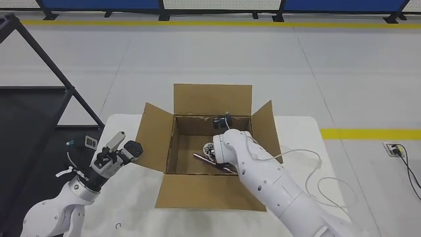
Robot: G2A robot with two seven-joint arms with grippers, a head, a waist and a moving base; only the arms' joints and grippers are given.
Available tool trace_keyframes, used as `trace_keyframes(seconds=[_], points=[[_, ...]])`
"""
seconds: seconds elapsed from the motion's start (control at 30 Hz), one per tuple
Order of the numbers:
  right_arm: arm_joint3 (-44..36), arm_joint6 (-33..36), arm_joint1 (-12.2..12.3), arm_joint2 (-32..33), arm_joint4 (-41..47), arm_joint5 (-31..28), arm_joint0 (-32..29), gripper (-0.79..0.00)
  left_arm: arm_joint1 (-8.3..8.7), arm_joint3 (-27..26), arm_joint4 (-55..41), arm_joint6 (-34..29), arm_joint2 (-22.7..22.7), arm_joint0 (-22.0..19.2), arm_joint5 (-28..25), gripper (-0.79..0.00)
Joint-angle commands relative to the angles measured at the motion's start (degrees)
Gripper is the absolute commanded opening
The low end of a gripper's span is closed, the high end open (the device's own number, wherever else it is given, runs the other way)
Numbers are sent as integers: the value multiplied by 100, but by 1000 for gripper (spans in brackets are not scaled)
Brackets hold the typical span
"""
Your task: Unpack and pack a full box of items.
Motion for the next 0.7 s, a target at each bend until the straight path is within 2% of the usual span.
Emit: trace_keyframes(seconds=[0.0,0.47,0.67], points=[[103,-35,-40,17,36,-30,18,-431,0,0,0,0,0,0,0,0],[804,-272,-342,63,268,-325,169,-385,0,0,0,0,0,0,0,0],[1122,-360,-476,61,310,-353,243,-397,0,0,0,0,0,0,0,0]])
